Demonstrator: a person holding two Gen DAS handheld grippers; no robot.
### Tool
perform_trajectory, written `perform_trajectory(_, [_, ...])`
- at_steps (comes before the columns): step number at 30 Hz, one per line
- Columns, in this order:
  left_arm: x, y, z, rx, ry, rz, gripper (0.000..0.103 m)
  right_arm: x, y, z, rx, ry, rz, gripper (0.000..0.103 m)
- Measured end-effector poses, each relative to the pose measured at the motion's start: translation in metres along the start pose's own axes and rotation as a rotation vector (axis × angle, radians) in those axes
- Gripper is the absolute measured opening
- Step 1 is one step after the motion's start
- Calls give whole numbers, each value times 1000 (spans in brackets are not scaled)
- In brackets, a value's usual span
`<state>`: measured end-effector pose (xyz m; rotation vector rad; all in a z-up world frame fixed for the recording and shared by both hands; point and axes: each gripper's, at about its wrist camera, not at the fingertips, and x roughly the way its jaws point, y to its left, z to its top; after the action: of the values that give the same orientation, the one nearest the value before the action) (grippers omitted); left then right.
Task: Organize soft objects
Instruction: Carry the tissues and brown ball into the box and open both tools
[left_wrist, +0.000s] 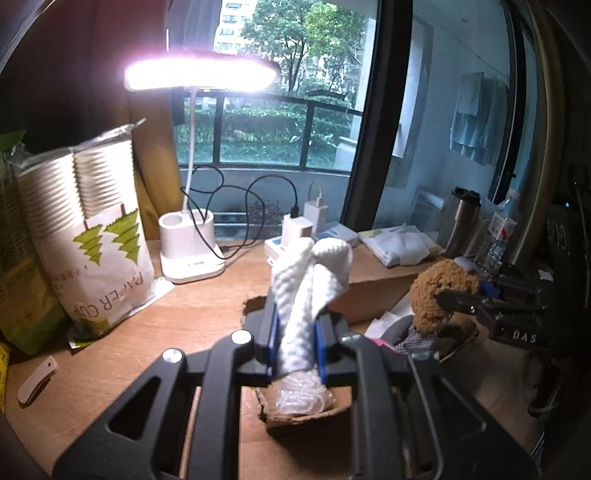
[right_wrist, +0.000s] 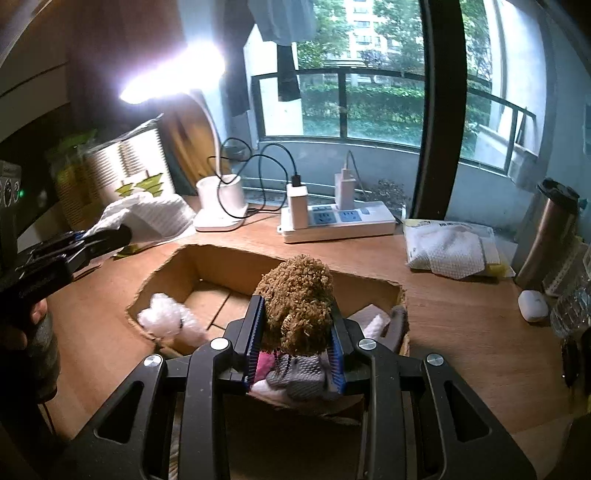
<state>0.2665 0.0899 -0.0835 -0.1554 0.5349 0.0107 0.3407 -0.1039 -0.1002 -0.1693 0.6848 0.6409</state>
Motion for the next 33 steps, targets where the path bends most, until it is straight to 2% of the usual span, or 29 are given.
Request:
perform_trajectory(20, [64,5,-18,-29,154,-19,18,60,-17,-6,37,104,33,33])
perform_trajectory(27, [75,6,-22,-37,202,-10,25,68,-19,-8,51,131,24,33])
perform_trajectory(29, [74,4,-22,-32,203,-8,27,69,-19,-9,53,133,16,38])
perform_trajectory(32, [72,4,-21,-28,199,-4,39,67,-19,-8,55,130,4,42])
perform_trajectory(33, [70,4,-21,-31,197,-7,50,65,-19,-8,56,127,-1,43])
